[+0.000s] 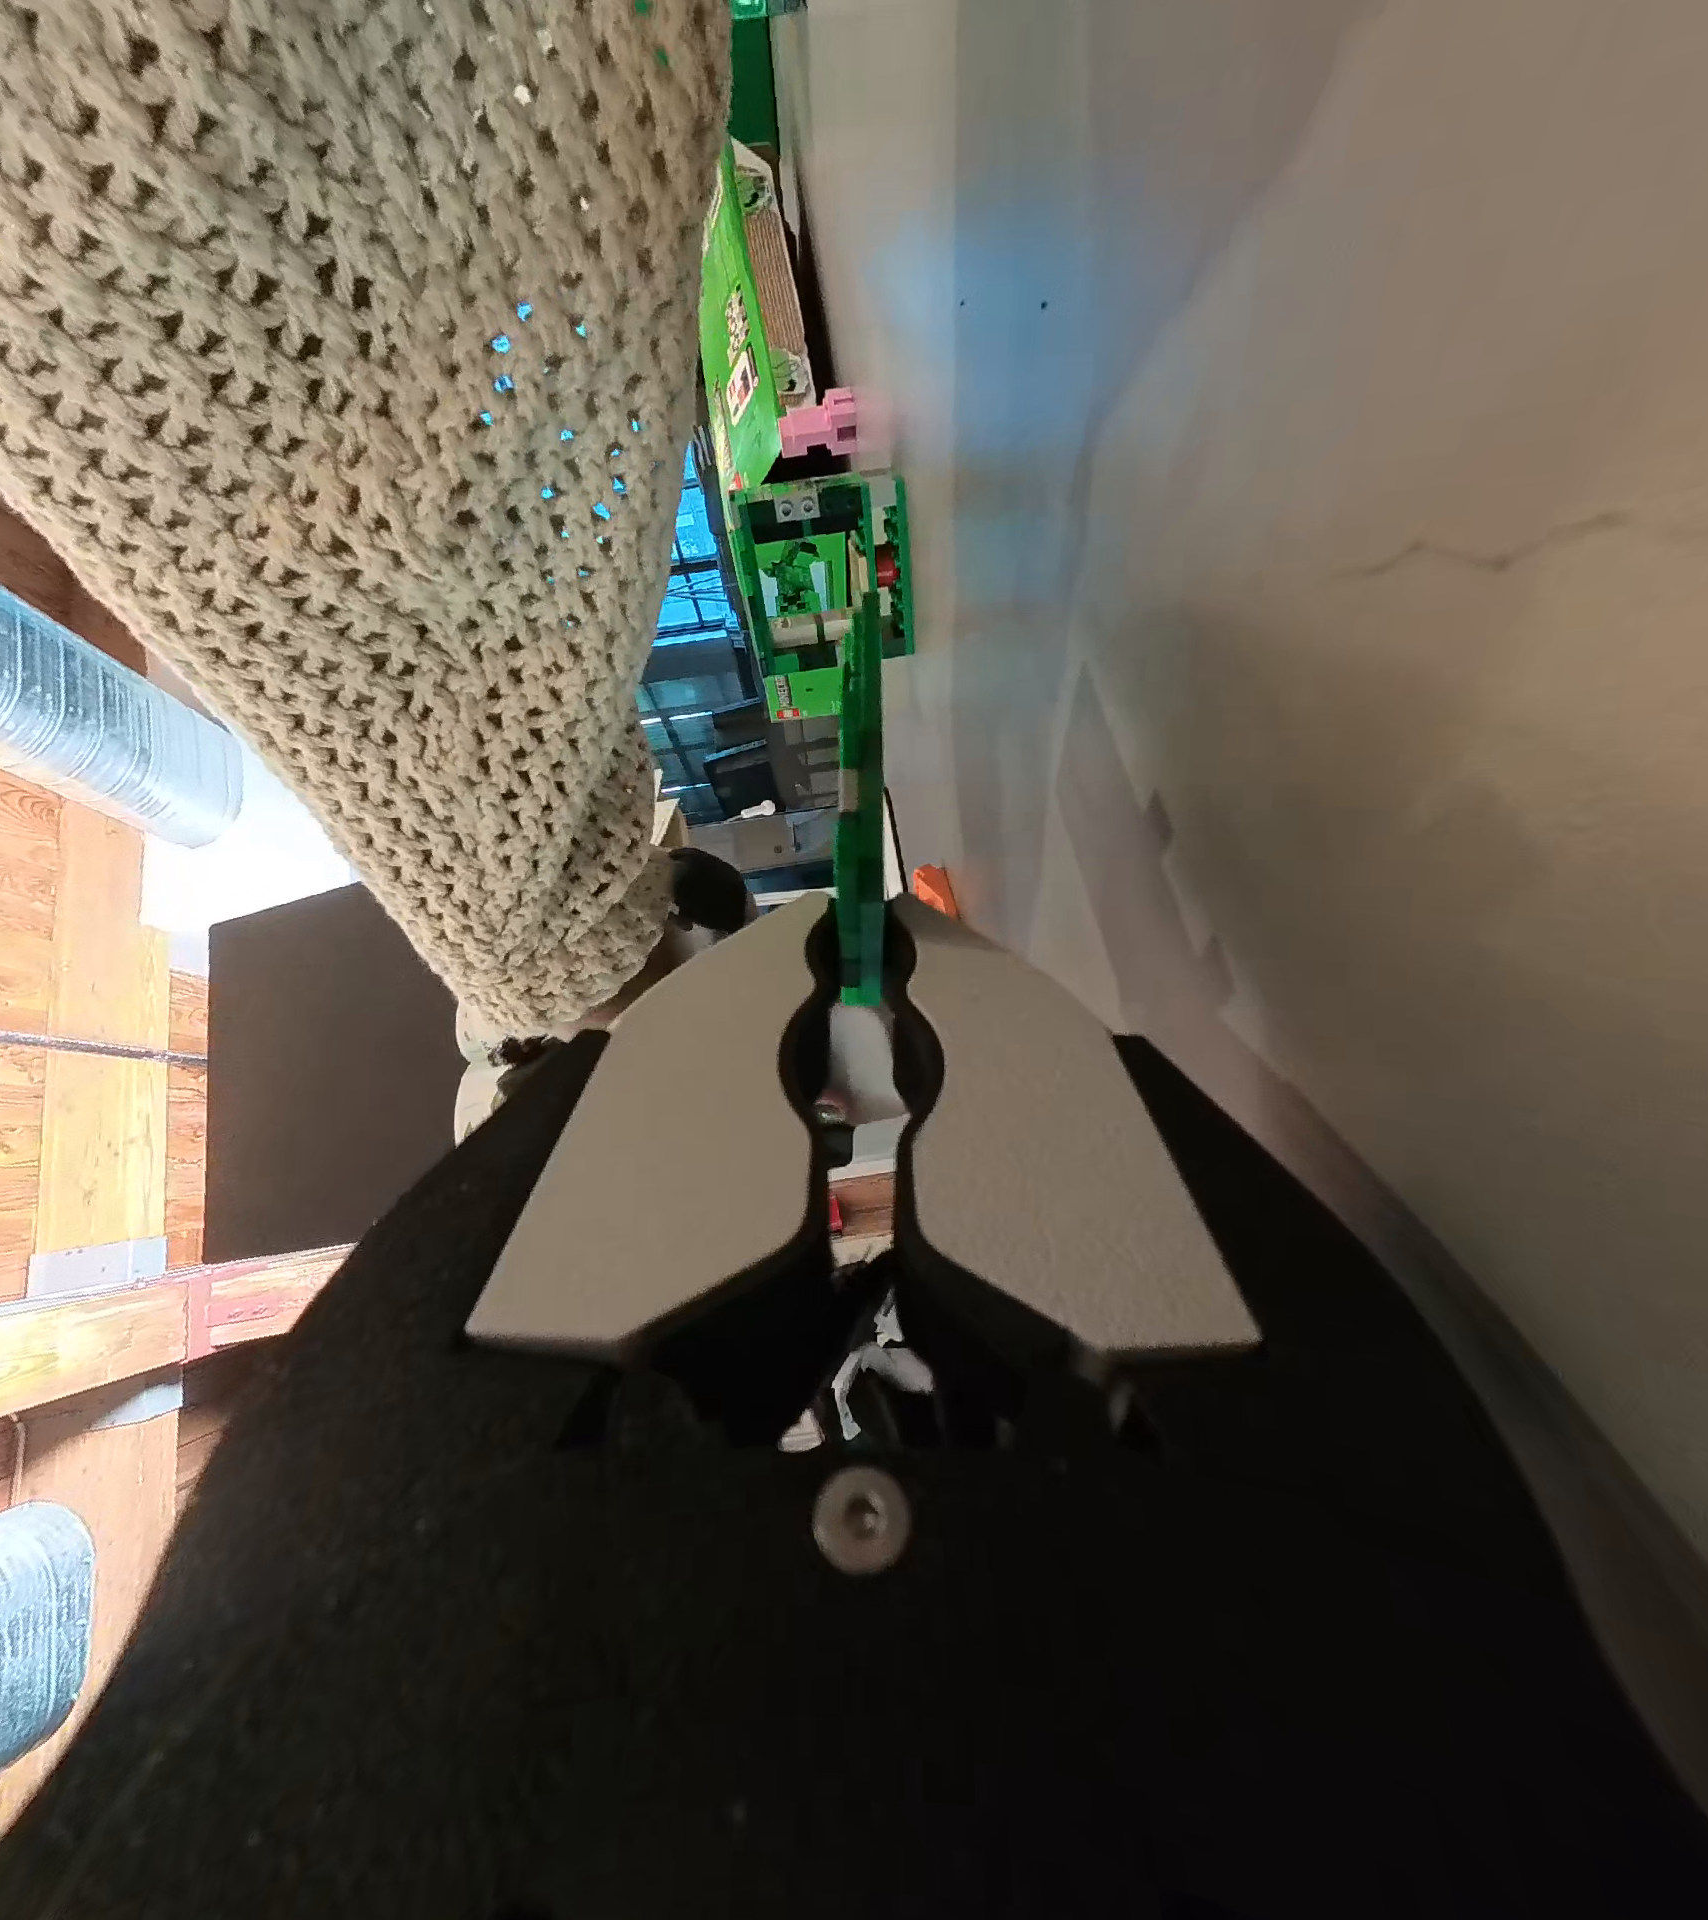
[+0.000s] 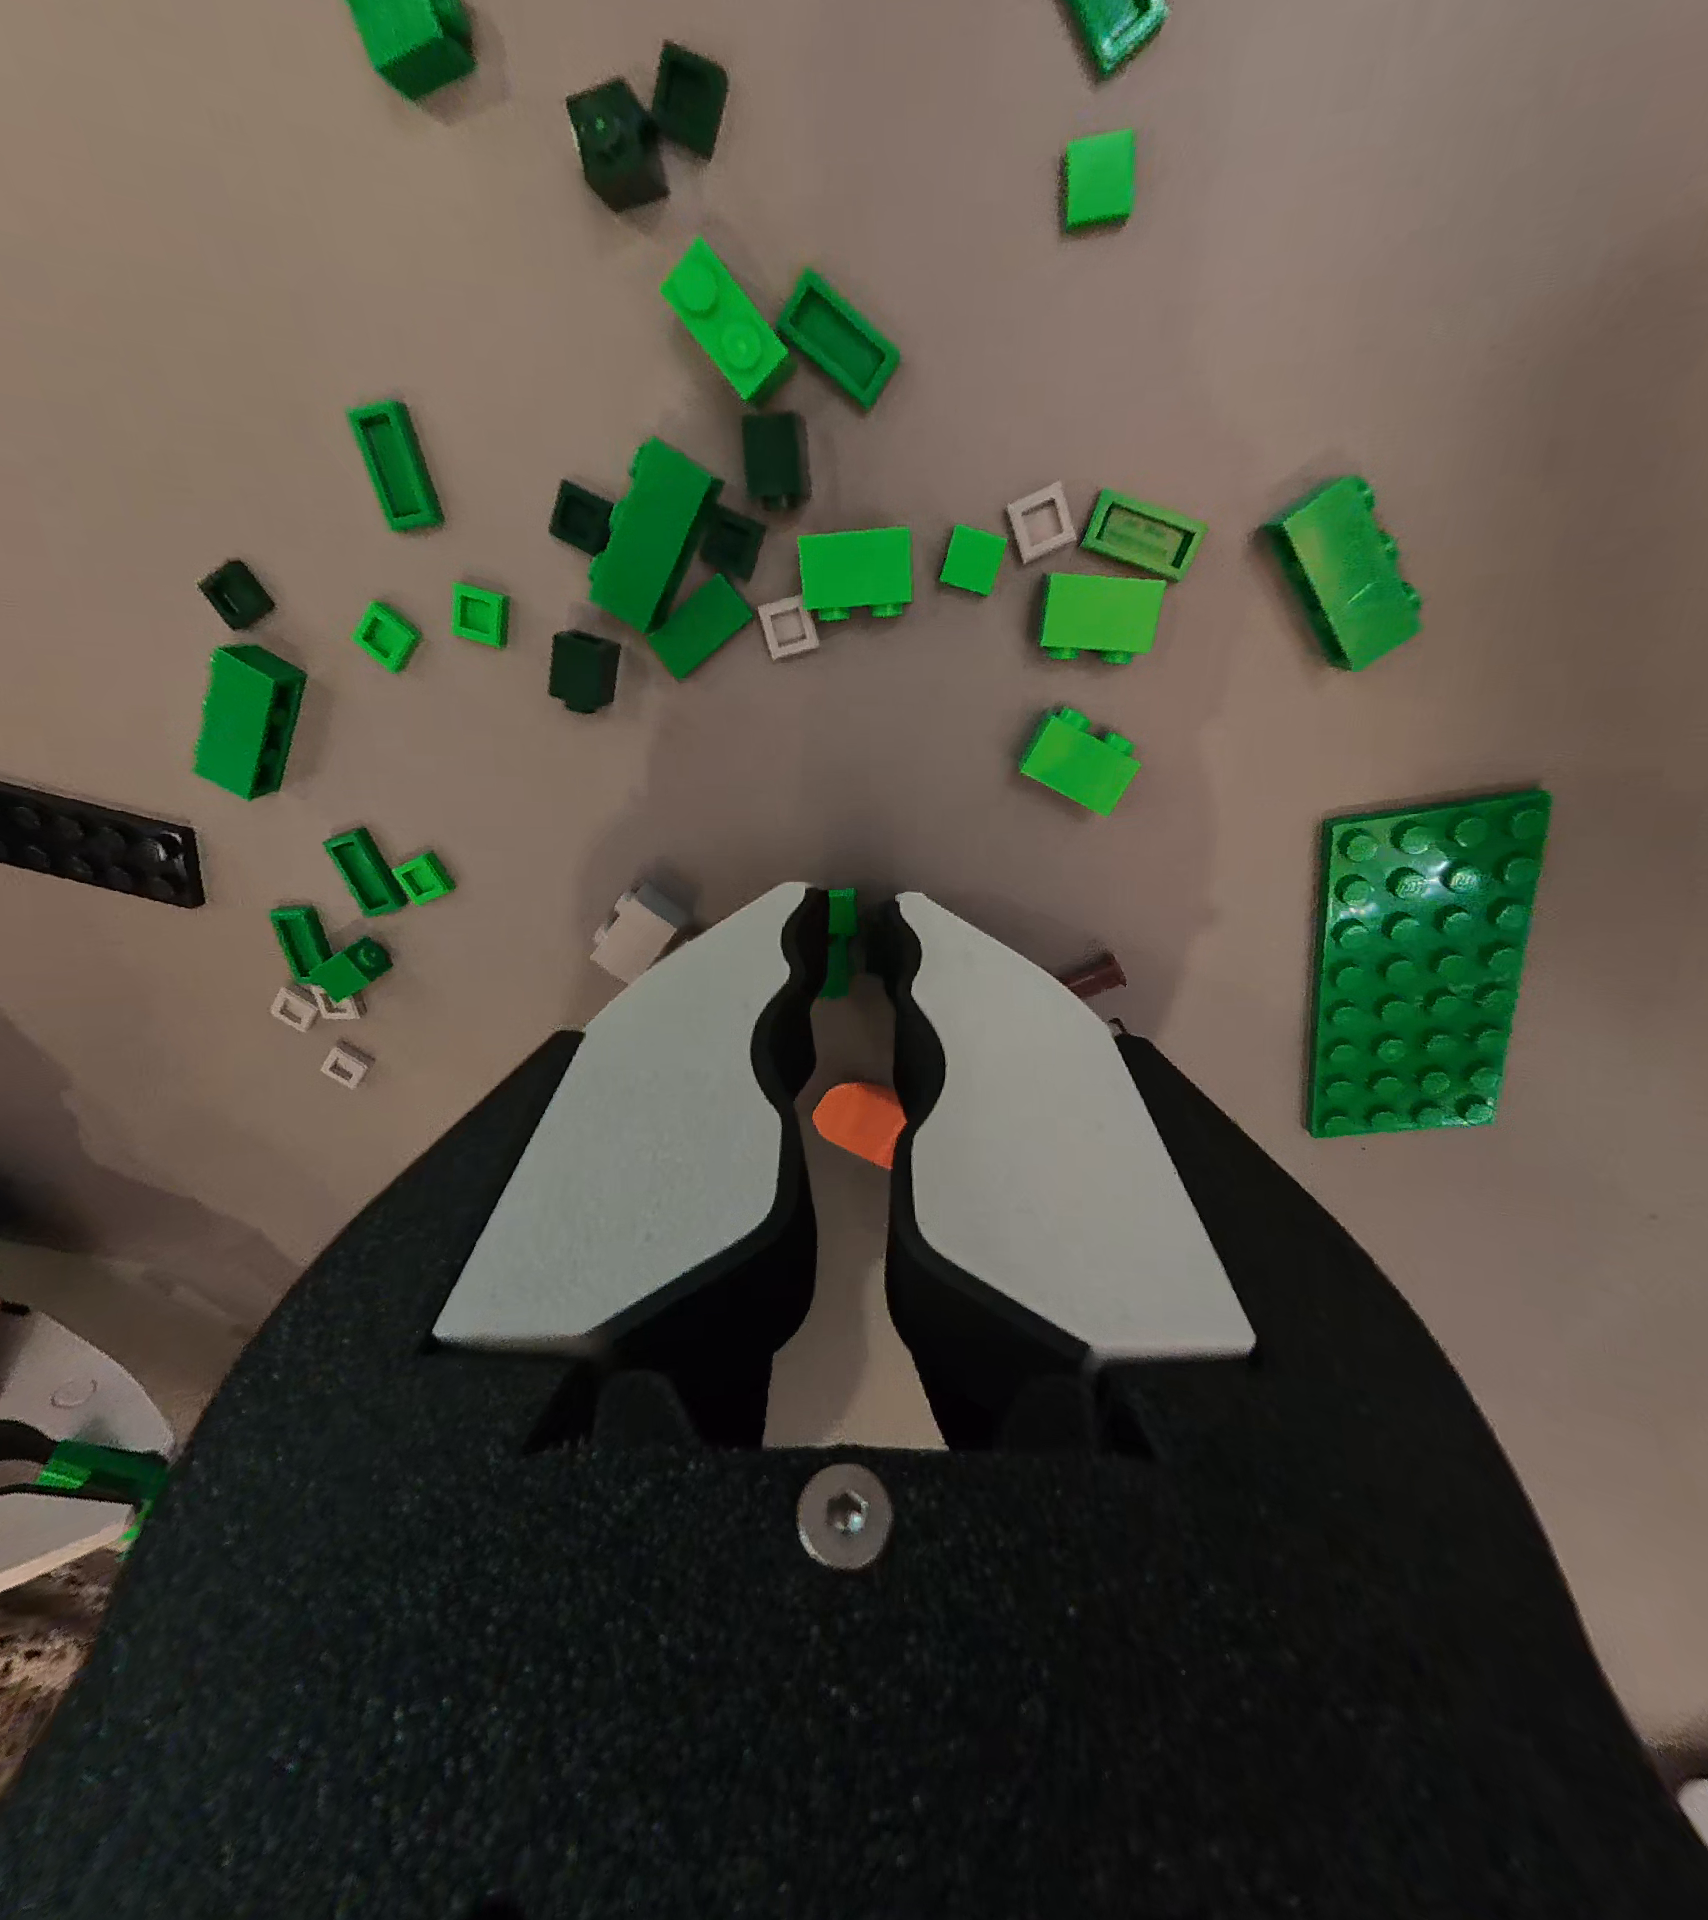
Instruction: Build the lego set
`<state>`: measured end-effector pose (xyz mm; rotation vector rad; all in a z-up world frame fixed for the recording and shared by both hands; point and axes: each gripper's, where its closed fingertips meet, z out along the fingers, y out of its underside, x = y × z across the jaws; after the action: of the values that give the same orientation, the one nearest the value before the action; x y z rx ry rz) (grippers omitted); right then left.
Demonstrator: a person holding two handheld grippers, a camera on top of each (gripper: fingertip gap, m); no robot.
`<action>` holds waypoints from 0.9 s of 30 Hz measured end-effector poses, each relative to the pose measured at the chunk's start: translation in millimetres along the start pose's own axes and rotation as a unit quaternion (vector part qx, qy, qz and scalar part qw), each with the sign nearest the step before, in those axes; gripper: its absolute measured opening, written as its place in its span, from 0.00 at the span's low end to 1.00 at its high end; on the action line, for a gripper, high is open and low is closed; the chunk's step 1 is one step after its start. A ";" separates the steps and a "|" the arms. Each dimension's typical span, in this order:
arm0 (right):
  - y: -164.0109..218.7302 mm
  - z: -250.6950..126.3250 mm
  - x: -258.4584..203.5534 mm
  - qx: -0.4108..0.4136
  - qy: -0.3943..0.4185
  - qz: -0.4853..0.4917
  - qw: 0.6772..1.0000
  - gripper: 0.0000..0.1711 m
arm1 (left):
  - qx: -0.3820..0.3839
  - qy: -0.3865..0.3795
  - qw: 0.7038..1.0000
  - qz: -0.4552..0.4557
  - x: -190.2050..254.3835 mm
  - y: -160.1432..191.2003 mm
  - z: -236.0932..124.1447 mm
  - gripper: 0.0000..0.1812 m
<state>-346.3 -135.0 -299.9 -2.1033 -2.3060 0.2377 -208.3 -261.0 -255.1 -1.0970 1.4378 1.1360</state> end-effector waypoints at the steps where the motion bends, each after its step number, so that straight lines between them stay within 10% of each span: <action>1: 0.0 0.1 0.4 0.001 0.002 -0.005 1.000 0.06 | 0.000 0.000 1.000 0.000 0.1 0.0 0.1 0.03; 27: 1.8 1.9 -2.7 0.005 0.013 -0.062 0.998 0.04 | -0.009 0.007 1.000 -0.007 -0.2 4.9 1.0 0.03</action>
<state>-344.5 -137.8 -301.8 -1.9382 -2.4032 0.2191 -212.9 -259.2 -254.4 -1.1270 1.4317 1.1353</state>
